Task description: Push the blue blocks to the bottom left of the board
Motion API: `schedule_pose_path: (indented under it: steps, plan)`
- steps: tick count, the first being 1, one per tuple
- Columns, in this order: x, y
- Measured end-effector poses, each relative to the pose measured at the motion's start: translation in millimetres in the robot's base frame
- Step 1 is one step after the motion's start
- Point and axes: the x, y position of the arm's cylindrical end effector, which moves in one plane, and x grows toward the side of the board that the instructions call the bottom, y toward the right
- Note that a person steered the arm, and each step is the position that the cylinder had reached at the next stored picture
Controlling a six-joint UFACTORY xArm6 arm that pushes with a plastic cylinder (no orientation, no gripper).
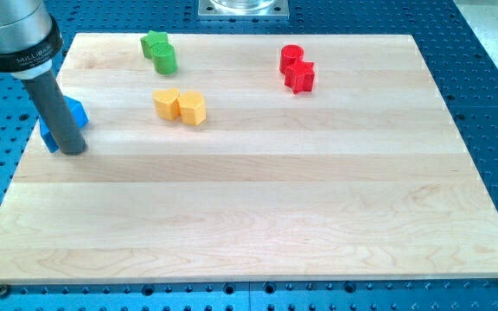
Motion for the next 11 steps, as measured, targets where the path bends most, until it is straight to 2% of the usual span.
schedule_pose_path:
  steps: [3, 5, 6, 7, 8, 9, 10, 11]
  plan:
    - [0.5, 1.4]
    - [60.4, 47.3]
    - [11.8, 53.3]
    - [-67.0, 45.1]
    - [-102.3, 24.6]
    - [-70.5, -11.2]
    - [-42.2, -18.2]
    - [-76.3, -26.3]
